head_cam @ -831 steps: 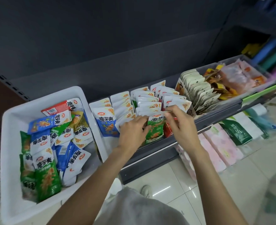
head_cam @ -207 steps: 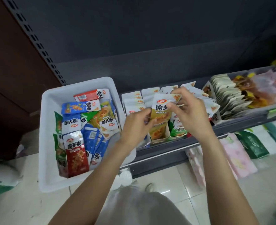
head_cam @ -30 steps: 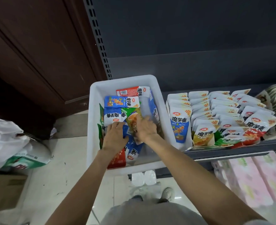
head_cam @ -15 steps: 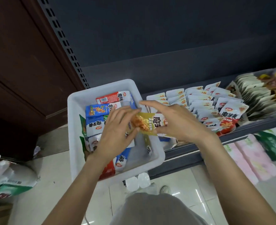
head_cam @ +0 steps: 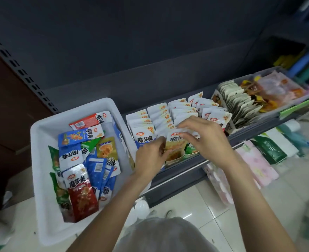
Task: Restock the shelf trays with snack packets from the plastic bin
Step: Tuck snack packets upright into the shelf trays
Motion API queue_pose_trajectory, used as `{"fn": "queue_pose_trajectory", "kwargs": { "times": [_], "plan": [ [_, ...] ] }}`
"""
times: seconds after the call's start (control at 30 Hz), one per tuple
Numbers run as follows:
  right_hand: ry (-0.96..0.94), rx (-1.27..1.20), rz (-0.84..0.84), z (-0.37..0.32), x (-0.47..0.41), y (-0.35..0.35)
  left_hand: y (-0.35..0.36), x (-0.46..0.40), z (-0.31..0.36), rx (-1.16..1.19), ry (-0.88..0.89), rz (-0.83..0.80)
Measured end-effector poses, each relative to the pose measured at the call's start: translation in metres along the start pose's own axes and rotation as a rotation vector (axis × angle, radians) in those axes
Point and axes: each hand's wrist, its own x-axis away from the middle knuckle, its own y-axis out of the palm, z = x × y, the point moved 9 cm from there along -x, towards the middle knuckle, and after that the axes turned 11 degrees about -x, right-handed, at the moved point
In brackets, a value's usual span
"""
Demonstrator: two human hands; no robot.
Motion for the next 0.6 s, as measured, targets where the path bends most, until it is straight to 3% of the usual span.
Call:
{"fn": "queue_pose_trajectory", "kwargs": {
  "times": [0.07,0.33,0.5,0.6],
  "plan": [
    [-0.043,0.047,-0.032,0.005,0.001,0.010,0.000,0.000,-0.003,-0.091,-0.030,0.053],
    [-0.126,0.388,-0.082,0.033,0.009,0.060,0.005,0.004,-0.015,-0.058,-0.099,0.102],
    [0.068,0.413,0.058,0.048,0.008,0.052,0.005,-0.002,-0.021,-0.108,-0.158,0.099],
    [0.113,0.412,0.043,0.051,0.006,0.061,0.006,-0.005,-0.018,-0.140,-0.136,0.064]
  ]
}}
